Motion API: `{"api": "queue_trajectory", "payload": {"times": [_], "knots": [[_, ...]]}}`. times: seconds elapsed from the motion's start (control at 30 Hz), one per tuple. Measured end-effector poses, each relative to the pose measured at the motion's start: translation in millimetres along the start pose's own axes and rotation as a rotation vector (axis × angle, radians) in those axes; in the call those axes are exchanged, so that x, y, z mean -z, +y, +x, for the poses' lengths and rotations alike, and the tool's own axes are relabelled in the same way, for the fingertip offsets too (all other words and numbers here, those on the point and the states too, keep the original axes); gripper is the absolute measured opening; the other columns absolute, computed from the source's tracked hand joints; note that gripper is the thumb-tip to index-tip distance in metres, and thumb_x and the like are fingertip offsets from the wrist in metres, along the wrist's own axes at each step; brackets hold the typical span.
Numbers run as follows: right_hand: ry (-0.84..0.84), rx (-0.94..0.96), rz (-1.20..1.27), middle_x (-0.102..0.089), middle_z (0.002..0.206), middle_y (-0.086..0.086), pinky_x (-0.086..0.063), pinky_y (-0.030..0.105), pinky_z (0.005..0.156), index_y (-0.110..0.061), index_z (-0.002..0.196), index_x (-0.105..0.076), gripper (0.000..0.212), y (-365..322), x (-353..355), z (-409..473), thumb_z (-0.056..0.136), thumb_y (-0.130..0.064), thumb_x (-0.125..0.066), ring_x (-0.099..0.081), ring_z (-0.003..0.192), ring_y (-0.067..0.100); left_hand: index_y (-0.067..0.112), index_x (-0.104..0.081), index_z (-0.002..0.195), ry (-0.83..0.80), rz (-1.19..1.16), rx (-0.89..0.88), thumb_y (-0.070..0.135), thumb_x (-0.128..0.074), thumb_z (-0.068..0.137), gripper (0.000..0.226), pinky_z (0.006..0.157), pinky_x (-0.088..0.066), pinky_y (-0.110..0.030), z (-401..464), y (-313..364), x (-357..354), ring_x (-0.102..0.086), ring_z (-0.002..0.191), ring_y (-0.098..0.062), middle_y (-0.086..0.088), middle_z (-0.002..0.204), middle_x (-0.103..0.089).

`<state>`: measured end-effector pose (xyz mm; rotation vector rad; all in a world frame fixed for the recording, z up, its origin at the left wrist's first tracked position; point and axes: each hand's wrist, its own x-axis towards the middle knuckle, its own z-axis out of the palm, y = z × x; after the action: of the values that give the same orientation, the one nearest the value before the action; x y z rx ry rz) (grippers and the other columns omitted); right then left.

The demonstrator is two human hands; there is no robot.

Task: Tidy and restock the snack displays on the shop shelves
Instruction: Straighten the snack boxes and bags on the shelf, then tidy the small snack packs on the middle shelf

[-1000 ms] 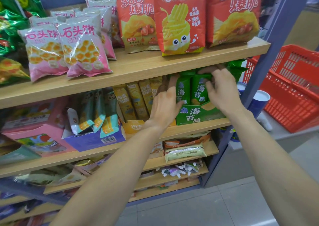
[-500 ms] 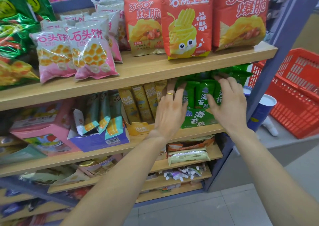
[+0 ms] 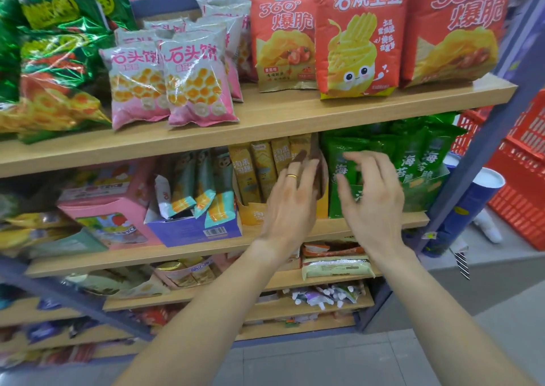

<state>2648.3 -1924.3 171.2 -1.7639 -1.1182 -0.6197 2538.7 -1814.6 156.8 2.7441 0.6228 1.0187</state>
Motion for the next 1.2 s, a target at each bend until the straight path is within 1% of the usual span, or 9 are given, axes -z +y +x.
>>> {"api": "queue_trajectory", "payload": {"times": [0.13,0.23,0.4,0.5,0.6,0.77,0.97,1.07,1.2], "knots": [[-0.241,0.018,0.044,-0.060,0.122,0.002,-0.049,0.027,0.089,-0.011,0.125,-0.060,0.029,-27,-39,-17,0.096,-0.010,-0.062,-0.059,0.111,0.018,0.000,-0.043,0.148,-0.044,0.148,0.134,0.000,-0.068,0.087,0.066,0.108,-0.049,-0.042,-35,-29,-1,-0.047,0.134,-0.036,-0.022,0.141,-0.050],[-0.393,0.025,-0.095,-0.064,0.122,0.007,-0.054,0.036,0.083,-0.009,0.128,-0.059,0.040,-28,-69,-32,0.089,-0.003,-0.065,-0.060,0.110,0.026,-0.001,-0.045,0.146,-0.180,0.312,0.155,0.005,-0.065,0.085,0.065,0.114,-0.044,-0.042,-47,-43,-2,-0.042,0.139,-0.037,-0.021,0.142,-0.051],[-0.511,0.180,-0.425,-0.061,0.063,0.008,-0.047,0.035,0.065,-0.011,0.070,-0.062,0.028,-23,-86,-38,0.057,0.009,-0.078,-0.054,0.065,0.029,0.000,-0.046,0.146,-0.249,0.357,0.119,0.006,-0.055,0.090,0.057,0.117,-0.039,-0.044,-48,-42,-2,-0.042,0.142,-0.037,-0.019,0.139,-0.057],[-0.480,0.070,-0.338,-0.066,0.078,0.009,-0.048,0.036,0.069,-0.008,0.086,-0.067,0.025,-27,-84,-37,0.067,0.005,-0.075,-0.057,0.075,0.031,0.002,-0.034,0.155,-0.203,0.268,0.093,0.002,-0.048,0.090,0.067,0.123,-0.032,-0.043,-51,-41,14,-0.034,0.148,-0.034,-0.019,0.153,-0.045],[-0.426,-0.091,-0.111,-0.068,0.101,0.003,-0.048,0.037,0.078,-0.015,0.109,-0.067,0.020,-47,-80,-33,0.089,-0.012,-0.066,-0.060,0.092,0.027,0.002,-0.048,0.146,-0.059,0.105,0.067,-0.003,-0.042,0.084,0.062,0.118,-0.039,-0.039,-63,-42,48,-0.043,0.140,-0.030,-0.016,0.145,-0.051],[-0.418,-0.368,0.266,-0.067,0.090,-0.014,-0.055,0.027,0.073,-0.019,0.114,-0.064,0.026,-109,-87,-18,0.096,-0.039,-0.064,-0.065,0.082,0.004,-0.001,-0.059,0.132,0.268,0.075,0.182,-0.009,-0.055,0.093,0.040,0.111,-0.044,-0.040,-90,-83,86,-0.054,0.125,-0.032,-0.017,0.130,-0.057],[-0.566,-0.570,0.199,-0.064,0.091,-0.008,-0.049,0.033,0.083,-0.010,0.128,-0.052,0.059,-147,-129,-9,0.092,-0.055,-0.064,-0.065,0.105,0.020,0.002,-0.039,0.152,-0.041,0.164,0.460,0.048,-0.047,0.091,0.077,0.120,-0.033,-0.048,-99,-138,92,-0.035,0.145,-0.036,-0.021,0.152,-0.045],[-0.532,-0.571,0.136,-0.067,0.097,-0.003,-0.044,0.028,0.075,-0.009,0.125,-0.056,0.051,-152,-138,-8,0.091,-0.045,-0.070,-0.065,0.104,0.021,0.004,-0.040,0.152,-0.094,0.169,0.463,0.047,-0.048,0.094,0.073,0.118,-0.034,-0.046,-98,-145,91,-0.038,0.142,-0.035,-0.019,0.149,-0.049],[-0.447,-0.555,0.170,-0.067,0.092,-0.005,-0.055,0.028,0.079,-0.012,0.117,-0.062,0.034,-158,-143,-7,0.091,-0.030,-0.073,-0.068,0.091,0.014,0.007,-0.043,0.150,-0.076,0.112,0.408,0.037,-0.052,0.094,0.064,0.116,-0.038,-0.044,-97,-146,96,-0.039,0.139,-0.030,-0.015,0.146,-0.052]]}}
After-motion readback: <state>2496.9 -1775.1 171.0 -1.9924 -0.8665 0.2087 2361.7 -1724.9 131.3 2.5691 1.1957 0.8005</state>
